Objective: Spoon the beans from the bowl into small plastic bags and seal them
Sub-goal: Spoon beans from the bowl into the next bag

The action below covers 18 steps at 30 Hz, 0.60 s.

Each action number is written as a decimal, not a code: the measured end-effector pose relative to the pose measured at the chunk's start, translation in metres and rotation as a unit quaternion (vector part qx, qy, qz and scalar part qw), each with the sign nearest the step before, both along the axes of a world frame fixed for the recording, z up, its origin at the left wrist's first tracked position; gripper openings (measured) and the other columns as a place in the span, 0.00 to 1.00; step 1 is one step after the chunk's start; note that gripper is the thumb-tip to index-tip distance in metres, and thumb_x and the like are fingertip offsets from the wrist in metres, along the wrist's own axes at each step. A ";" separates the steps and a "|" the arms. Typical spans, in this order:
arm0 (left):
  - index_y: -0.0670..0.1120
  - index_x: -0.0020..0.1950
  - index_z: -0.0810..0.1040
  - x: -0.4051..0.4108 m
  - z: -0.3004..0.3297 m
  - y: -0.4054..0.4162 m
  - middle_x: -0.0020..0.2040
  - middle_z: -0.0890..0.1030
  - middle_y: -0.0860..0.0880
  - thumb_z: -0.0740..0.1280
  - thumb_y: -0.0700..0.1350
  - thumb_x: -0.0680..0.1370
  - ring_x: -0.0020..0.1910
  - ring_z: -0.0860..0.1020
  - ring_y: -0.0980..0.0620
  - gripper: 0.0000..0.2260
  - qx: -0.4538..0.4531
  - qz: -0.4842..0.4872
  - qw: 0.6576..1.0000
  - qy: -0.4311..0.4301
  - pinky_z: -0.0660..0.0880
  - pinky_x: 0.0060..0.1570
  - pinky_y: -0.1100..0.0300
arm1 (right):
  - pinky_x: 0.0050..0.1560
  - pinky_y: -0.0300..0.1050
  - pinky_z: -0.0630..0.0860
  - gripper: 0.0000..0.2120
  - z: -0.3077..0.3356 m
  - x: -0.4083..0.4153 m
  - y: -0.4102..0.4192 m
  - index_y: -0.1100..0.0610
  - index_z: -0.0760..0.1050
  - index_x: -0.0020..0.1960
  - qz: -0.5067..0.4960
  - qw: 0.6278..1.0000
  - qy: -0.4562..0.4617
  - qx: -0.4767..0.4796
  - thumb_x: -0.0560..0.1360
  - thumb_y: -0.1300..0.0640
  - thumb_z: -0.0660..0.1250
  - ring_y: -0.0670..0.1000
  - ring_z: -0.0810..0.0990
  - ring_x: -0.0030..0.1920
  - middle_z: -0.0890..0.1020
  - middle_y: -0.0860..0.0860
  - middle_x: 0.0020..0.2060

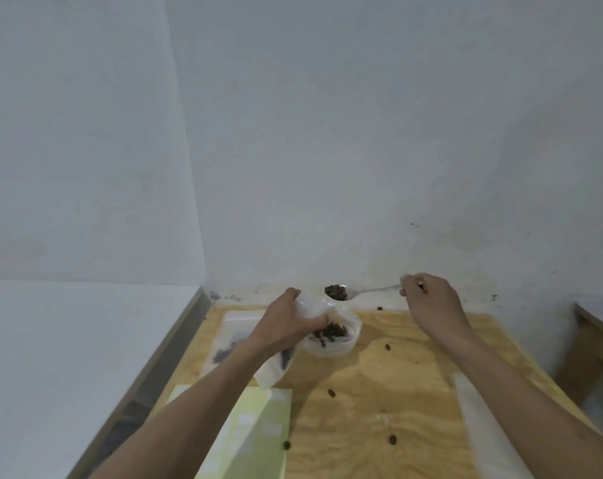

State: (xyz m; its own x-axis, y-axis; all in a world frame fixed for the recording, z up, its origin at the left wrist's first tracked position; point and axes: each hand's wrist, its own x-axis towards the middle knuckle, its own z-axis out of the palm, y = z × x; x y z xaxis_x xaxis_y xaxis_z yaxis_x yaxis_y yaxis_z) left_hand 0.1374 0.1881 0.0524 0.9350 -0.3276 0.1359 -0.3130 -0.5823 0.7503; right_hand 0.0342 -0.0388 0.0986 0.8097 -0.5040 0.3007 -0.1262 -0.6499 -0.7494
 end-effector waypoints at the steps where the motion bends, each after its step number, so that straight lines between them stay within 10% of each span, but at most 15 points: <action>1: 0.49 0.60 0.73 -0.001 0.002 -0.003 0.48 0.77 0.59 0.75 0.63 0.67 0.45 0.75 0.65 0.29 0.001 -0.002 1.000 -0.001 0.71 0.37 0.65 | 0.38 0.36 0.69 0.18 0.001 -0.002 0.001 0.60 0.79 0.46 0.008 1.000 -0.007 -0.009 0.85 0.51 0.57 0.47 0.77 0.39 0.83 0.51 0.44; 8: 0.50 0.60 0.70 -0.007 0.004 -0.019 0.49 0.77 0.56 0.75 0.61 0.70 0.46 0.75 0.63 0.27 0.007 -0.015 1.000 0.004 0.74 0.41 0.63 | 0.30 0.40 0.64 0.18 -0.009 -0.013 0.000 0.61 0.76 0.41 0.022 0.996 -0.074 -0.051 0.84 0.51 0.60 0.52 0.70 0.28 0.79 0.58 0.31; 18: 0.49 0.62 0.72 -0.004 0.000 -0.018 0.53 0.79 0.54 0.74 0.64 0.70 0.49 0.77 0.56 0.29 -0.006 -0.011 1.000 -0.003 0.72 0.40 0.63 | 0.32 0.42 0.66 0.22 -0.015 -0.010 -0.009 0.69 0.78 0.48 -0.029 0.998 -0.015 0.059 0.85 0.53 0.56 0.51 0.73 0.32 0.79 0.48 0.38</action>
State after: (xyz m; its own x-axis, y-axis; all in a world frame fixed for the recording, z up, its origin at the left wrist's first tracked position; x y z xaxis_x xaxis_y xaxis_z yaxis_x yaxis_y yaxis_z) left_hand 0.1332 0.1704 0.0521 0.9265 -0.3471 0.1457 -0.3308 -0.5663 0.7549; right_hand 0.0239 -0.0474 0.0840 0.7691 -0.5836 0.2607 -0.1378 -0.5496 -0.8240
